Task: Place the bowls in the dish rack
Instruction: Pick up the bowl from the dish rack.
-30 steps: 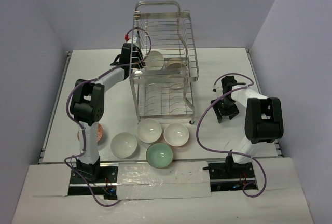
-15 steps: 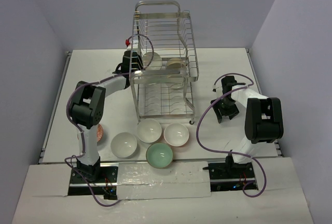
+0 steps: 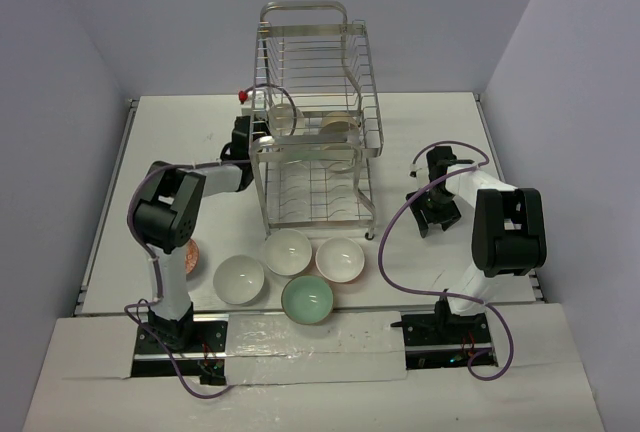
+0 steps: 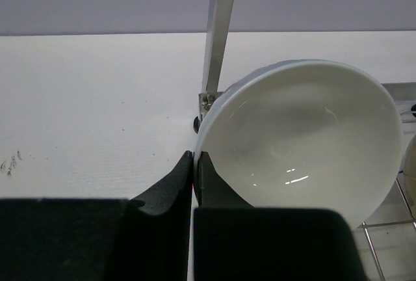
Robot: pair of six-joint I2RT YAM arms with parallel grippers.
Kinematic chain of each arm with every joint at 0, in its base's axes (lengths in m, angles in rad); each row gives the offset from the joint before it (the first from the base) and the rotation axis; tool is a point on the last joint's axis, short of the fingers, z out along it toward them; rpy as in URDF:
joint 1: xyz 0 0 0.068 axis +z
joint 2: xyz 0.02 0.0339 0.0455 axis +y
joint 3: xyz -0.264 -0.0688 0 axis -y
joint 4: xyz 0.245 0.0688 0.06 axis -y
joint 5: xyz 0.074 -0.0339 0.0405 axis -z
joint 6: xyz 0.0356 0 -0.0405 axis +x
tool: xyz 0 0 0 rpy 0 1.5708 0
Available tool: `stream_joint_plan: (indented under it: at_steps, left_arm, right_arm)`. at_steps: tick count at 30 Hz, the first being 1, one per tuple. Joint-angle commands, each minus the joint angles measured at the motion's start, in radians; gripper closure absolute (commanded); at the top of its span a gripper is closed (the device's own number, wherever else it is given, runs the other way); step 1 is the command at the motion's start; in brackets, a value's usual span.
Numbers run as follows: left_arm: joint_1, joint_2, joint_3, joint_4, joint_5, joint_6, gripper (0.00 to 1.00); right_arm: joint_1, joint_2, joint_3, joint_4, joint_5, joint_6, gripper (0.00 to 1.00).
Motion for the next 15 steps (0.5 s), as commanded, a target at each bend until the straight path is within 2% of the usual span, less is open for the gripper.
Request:
stream_joint_plan:
  at_steps: [1,7,15]
  left_arm:
    - [0.010,-0.068,-0.064,0.159,-0.099,0.076,1.00]
    - [-0.013,-0.096,-0.148,0.306,-0.139,0.128,1.00]
    - [-0.073,-0.067,-0.277,0.697,-0.162,0.343,1.00]
  right_arm:
    - [0.001,0.066,-0.061,0.062,0.100,-0.013,0.31]
    - [0.001,0.067,-0.060,0.060,0.100,-0.011,0.31]
    - [0.001,0.069,-0.058,0.060,0.100,-0.009,0.30]
